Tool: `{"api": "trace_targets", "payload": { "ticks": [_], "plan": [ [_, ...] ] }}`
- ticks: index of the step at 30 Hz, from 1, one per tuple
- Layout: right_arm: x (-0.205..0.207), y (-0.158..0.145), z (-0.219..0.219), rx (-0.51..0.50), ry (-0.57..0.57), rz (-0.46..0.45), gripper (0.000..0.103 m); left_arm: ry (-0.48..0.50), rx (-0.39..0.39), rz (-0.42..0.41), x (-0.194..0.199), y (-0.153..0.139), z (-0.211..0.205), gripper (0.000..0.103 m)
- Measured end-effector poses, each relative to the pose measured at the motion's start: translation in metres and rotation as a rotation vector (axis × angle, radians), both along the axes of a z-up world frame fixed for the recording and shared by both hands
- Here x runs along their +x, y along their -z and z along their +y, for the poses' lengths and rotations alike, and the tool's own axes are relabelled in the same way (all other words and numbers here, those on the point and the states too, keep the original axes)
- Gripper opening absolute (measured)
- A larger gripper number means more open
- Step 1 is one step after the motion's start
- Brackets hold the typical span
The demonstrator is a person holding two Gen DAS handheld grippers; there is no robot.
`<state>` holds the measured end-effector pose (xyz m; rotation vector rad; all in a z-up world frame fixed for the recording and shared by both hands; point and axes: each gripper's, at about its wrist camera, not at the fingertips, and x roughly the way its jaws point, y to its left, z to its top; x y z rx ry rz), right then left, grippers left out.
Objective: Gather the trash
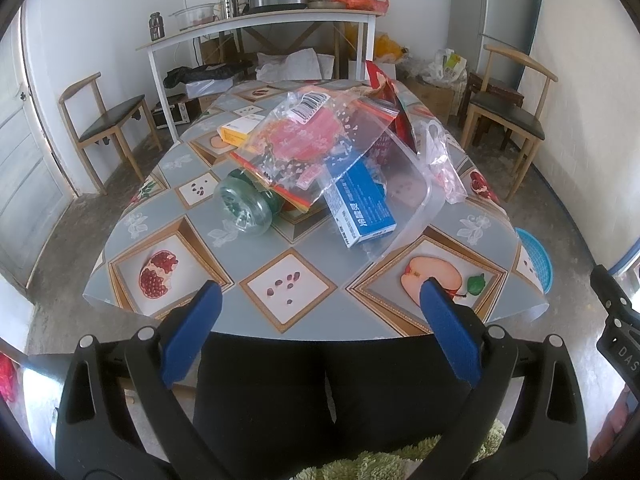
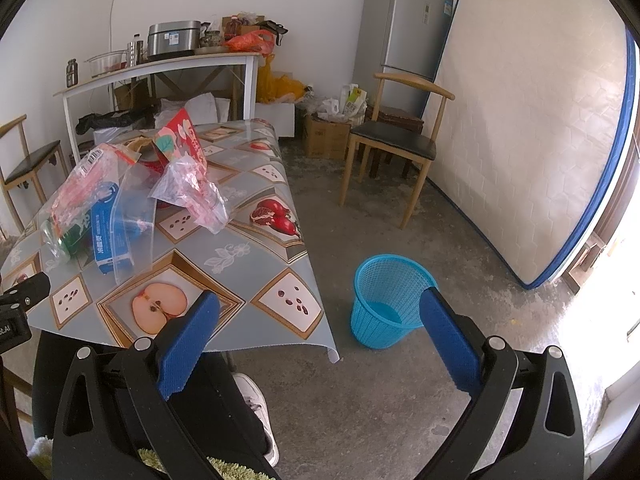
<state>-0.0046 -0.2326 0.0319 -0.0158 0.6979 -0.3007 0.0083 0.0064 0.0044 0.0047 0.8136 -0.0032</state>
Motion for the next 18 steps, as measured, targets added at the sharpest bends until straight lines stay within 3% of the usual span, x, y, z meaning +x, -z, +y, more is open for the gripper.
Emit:
{"api": "trace_targets", "payload": {
  "ticks": [18],
  "plan": [
    [0.011, -0.001, 0.002, 0.008, -0.004, 0.006, 0.097, -0.029, 0.005, 0.015, 0.013, 0.006, 0.006, 0.096]
  ]
}}
